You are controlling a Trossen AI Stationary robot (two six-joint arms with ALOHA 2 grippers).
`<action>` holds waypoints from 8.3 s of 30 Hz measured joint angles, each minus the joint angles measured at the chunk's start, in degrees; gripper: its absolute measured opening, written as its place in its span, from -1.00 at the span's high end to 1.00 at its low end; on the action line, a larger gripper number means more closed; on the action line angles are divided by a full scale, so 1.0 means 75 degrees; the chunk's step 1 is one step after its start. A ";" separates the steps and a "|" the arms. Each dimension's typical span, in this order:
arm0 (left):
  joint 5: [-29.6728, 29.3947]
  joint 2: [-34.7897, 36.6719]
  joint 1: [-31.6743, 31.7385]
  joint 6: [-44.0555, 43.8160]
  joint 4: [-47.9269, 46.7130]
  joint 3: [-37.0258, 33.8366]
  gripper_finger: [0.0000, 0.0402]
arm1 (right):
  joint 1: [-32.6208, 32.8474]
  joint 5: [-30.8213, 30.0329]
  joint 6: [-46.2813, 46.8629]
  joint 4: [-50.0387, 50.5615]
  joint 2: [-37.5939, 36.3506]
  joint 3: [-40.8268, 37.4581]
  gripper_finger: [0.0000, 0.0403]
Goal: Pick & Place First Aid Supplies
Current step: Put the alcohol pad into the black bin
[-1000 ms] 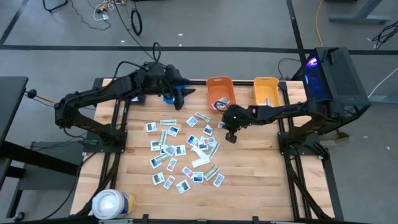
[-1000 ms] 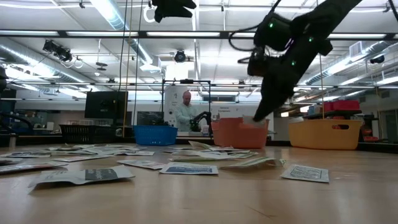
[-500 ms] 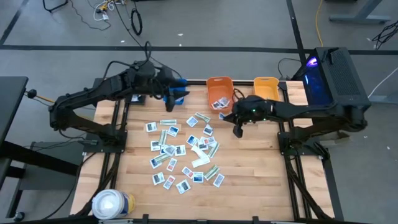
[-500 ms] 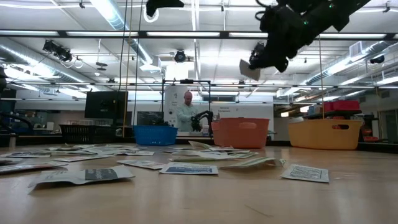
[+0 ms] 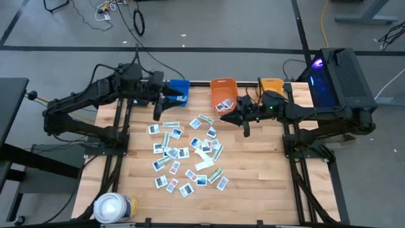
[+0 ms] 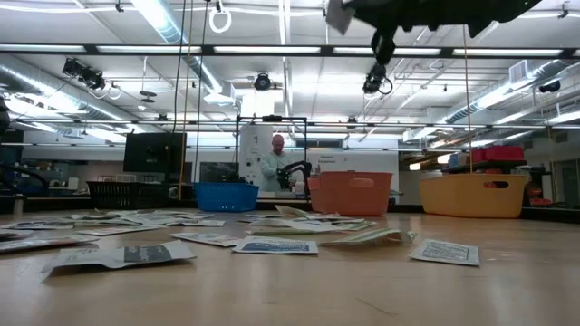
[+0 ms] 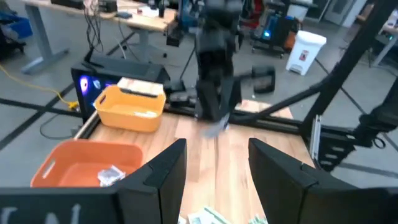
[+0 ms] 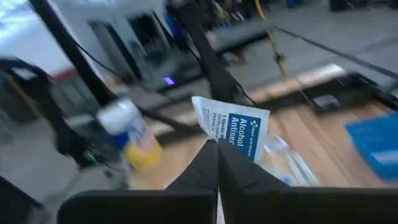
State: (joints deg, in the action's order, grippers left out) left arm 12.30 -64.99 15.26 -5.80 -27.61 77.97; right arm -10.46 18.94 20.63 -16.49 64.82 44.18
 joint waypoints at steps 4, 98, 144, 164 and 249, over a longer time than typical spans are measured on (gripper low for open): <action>0.0175 -0.0002 -0.0016 -0.0004 0.0261 0.0000 0.12 | 0.0000 0.0426 0.0740 -0.1018 0.0000 0.0000 1.00; 0.2112 -0.3512 -0.1342 -0.1792 0.6264 0.0000 0.35 | 0.0157 0.2801 0.2802 -0.2950 0.0009 0.0009 1.00; 0.2134 -0.3035 -0.0805 -0.1336 0.5416 -0.0003 0.99 | 0.0169 0.2769 0.2961 -0.3220 0.0006 0.0000 0.03; 0.0761 -0.2080 -0.0553 -0.0427 0.2635 -0.0005 1.00 | 0.0149 0.0412 -0.0017 -0.1503 0.0003 0.0000 0.77; -0.4295 0.3383 0.3122 -0.1280 -0.2243 -0.3601 1.00 | -0.1172 -0.0276 -0.2038 0.2085 0.0003 0.0003 1.00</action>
State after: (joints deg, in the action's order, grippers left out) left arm -19.92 -39.62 38.68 -15.40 -44.43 50.97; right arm -19.25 16.87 5.34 -0.85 64.84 44.21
